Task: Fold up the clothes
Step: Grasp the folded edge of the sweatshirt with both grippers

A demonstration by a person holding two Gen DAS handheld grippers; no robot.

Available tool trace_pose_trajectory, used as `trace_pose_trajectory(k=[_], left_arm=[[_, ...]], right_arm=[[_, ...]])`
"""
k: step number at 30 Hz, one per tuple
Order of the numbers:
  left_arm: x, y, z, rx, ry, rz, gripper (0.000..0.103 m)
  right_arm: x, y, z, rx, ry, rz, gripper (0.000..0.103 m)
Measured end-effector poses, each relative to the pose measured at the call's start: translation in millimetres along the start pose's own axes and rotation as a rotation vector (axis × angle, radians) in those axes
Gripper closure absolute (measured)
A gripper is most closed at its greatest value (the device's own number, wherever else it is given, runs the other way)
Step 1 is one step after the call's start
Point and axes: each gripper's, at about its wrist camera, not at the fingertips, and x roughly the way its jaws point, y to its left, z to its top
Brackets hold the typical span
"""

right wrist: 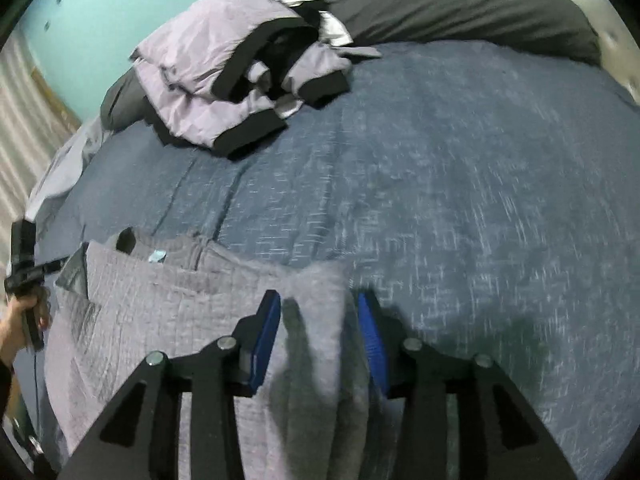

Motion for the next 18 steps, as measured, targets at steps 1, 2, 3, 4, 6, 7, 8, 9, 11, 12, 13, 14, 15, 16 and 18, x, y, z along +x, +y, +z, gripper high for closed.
trace_pose_trajectory(k=[1, 2, 3, 4, 6, 7, 8, 9, 11, 12, 13, 14, 15, 16, 18], left_arm=[[2, -1, 1, 0.001, 0.005, -0.006, 0.048], [3, -2, 1, 0.005, 0.013, -0.014, 0.059], [4, -3, 2, 0.011, 0.021, -0.018, 0.075], [4, -6, 2, 0.027, 0.029, -0.013, 0.082], [0, -13, 1, 0.067, 0.032, 0.006, 0.098], [-3, -16, 0, 0.087, 0.028, 0.017, 0.099], [-7, -18, 1, 0.094, 0.017, 0.024, 0.099], [-14, -17, 2, 0.087, 0.0, 0.025, 0.099], [-27, -13, 4, 0.065, -0.035, 0.023, 0.1], [-33, -11, 4, 0.053, -0.052, 0.019, 0.1], [-40, -8, 4, 0.047, -0.06, 0.022, 0.1], [-45, -6, 4, 0.04, -0.066, 0.023, 0.1], [-48, -3, 5, 0.029, -0.066, 0.022, 0.1], [-50, 0, 5, 0.016, -0.066, 0.019, 0.1], [-51, 8, 6, -0.023, -0.063, 0.007, 0.1]], right_arm=[[3, 4, 1, -0.031, 0.009, -0.019, 0.062], [5, 10, 1, -0.067, 0.015, -0.047, 0.063], [7, 14, 1, -0.094, 0.018, -0.07, 0.074], [7, 14, 1, -0.095, 0.012, -0.079, 0.081], [4, 12, 0, -0.093, -0.003, -0.096, 0.089], [1, 9, -1, -0.08, -0.016, -0.098, 0.09], [-3, 8, -1, -0.079, -0.03, -0.107, 0.094], [-6, 6, -1, -0.079, -0.042, -0.115, 0.096], [-16, 5, -1, -0.087, -0.068, -0.126, 0.096], [-23, 3, 1, -0.081, -0.084, -0.125, 0.097], [-30, 1, 2, -0.074, -0.101, -0.123, 0.097], [-37, -1, 3, -0.068, -0.116, -0.121, 0.097], [-43, -4, 5, -0.063, -0.129, -0.117, 0.097], [-49, -6, 6, -0.056, -0.139, -0.113, 0.097], [-54, -13, 9, -0.023, -0.146, -0.098, 0.097]])
